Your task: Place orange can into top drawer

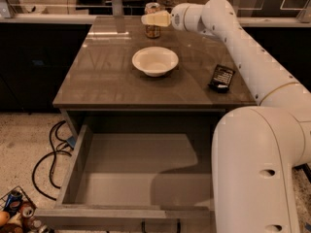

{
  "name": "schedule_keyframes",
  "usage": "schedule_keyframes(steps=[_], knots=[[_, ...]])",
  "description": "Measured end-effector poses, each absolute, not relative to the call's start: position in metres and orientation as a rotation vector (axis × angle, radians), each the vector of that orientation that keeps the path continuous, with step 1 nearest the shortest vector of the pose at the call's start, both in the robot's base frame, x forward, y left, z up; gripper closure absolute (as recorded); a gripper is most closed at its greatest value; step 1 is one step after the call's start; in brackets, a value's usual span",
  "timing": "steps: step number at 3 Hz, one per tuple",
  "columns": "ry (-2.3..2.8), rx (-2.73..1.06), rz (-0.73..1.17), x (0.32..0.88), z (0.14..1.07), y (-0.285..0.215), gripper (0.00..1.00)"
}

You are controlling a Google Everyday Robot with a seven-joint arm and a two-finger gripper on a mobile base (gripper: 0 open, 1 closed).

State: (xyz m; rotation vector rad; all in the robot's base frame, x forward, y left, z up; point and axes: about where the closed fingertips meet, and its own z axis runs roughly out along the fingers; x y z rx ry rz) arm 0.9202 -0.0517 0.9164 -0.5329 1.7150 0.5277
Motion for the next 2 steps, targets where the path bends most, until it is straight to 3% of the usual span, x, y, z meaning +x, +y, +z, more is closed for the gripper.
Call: schedule_keyframes(steps=[2], knots=[[1.734, -0.557, 0.506, 0.941, 0.883, -0.044, 0.00]])
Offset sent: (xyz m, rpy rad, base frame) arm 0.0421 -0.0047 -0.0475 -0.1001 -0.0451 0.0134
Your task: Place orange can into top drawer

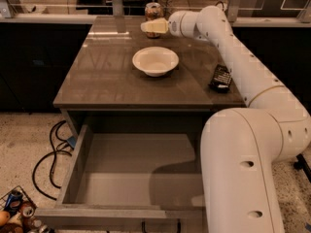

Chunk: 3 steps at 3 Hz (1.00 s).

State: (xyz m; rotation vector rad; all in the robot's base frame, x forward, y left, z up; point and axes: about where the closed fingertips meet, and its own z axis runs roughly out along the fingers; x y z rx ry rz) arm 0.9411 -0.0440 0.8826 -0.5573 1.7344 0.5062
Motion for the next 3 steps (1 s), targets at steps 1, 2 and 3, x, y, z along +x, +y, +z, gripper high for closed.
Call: schedule_keyframes(steps=[1, 2, 3], knots=[[1.700, -0.610, 0.458, 0.951, 0.870, -0.051, 0.00], [1.671, -0.666, 0.413, 0.958, 0.866, -0.054, 0.00], [1.641, -0.689, 0.396, 0.963, 0.872, -0.049, 0.00]])
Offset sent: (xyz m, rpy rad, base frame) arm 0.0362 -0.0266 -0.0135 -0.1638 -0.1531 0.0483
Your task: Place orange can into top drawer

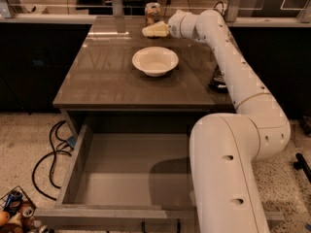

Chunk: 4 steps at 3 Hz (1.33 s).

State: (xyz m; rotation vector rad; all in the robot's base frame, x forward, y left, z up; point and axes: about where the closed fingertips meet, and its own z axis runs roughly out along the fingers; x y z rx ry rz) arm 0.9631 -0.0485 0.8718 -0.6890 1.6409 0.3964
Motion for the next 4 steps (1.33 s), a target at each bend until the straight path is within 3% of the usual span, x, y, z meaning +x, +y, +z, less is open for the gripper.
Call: schedule_keyframes(steps=[1, 4], knots=[[1.605, -0.701, 0.398, 0.966, 0.887, -0.036, 0.15], [1.576, -0.708, 0.421, 0.969, 0.896, -0.018, 0.85]])
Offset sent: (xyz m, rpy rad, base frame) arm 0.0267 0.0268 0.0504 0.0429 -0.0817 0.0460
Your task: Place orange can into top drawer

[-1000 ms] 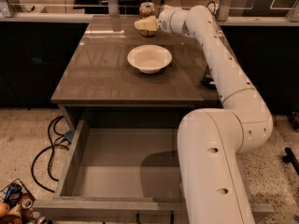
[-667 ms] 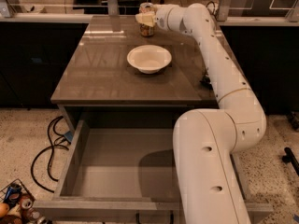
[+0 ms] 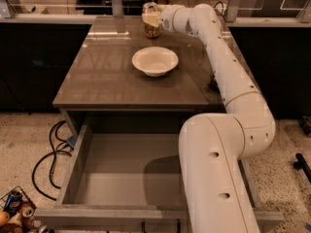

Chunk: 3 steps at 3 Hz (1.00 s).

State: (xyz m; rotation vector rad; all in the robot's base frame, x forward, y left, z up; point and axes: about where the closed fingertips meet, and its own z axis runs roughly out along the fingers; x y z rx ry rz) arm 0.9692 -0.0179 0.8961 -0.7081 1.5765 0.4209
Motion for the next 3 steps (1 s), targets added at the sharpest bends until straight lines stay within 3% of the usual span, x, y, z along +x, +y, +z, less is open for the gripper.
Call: schedule_keyframes(steps=[1, 3], knots=[[1.577, -0.711, 0.426, 0.969, 0.894, -0.014, 1.00], [1.540, -0.714, 0.433, 0.957, 0.920, -0.029, 1.00]])
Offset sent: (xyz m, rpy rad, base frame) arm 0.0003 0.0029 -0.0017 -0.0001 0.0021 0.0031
